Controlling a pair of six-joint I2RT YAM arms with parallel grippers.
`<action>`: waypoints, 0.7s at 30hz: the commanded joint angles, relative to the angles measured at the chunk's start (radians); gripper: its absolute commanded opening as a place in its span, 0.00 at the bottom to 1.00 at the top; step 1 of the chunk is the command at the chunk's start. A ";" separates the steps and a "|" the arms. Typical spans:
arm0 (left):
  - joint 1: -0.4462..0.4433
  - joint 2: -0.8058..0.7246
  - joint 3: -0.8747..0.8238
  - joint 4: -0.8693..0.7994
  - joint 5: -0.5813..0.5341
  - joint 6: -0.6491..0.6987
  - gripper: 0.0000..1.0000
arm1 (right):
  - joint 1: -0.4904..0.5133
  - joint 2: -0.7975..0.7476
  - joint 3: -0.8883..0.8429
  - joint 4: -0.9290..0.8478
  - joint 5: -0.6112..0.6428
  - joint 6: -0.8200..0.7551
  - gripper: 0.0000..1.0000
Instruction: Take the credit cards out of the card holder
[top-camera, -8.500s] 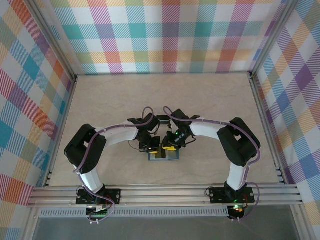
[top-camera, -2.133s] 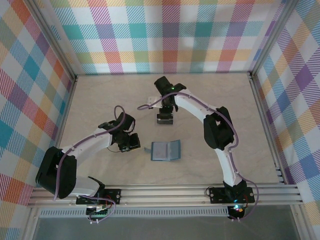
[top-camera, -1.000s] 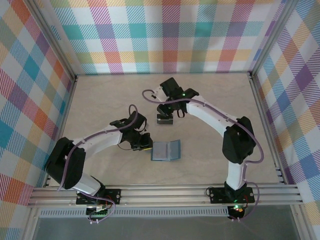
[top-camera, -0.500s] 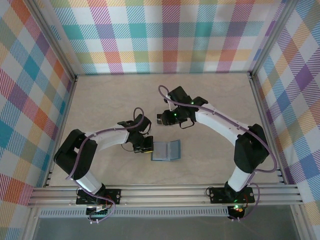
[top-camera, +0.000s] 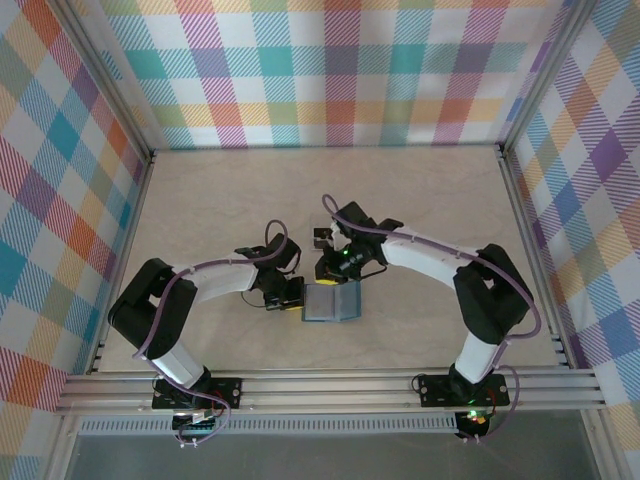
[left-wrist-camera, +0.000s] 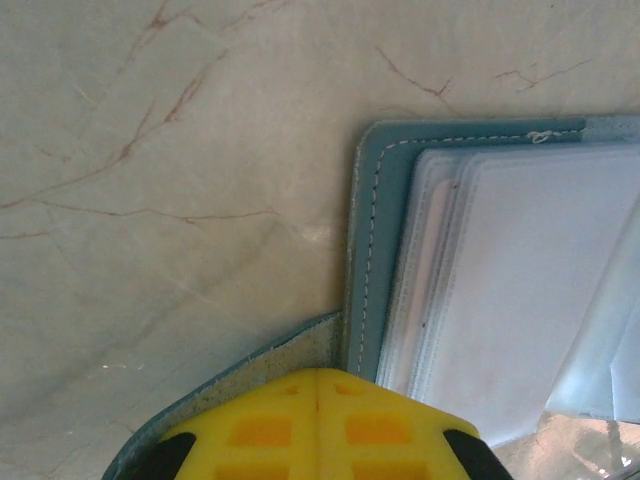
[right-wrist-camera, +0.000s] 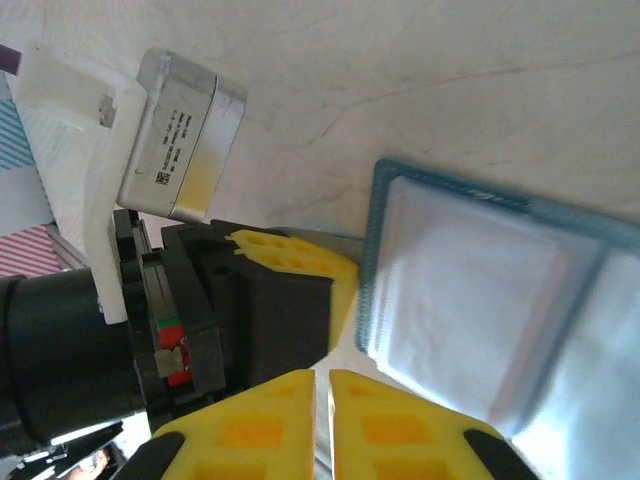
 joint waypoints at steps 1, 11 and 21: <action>-0.008 0.016 -0.027 0.016 0.009 -0.014 0.06 | 0.021 0.051 0.000 0.056 -0.060 0.067 0.12; -0.009 0.018 -0.026 0.019 0.010 -0.019 0.05 | 0.040 0.158 0.011 0.058 -0.050 0.083 0.09; -0.007 -0.050 0.032 -0.017 -0.010 -0.032 0.06 | 0.047 0.233 -0.008 0.001 -0.003 0.045 0.10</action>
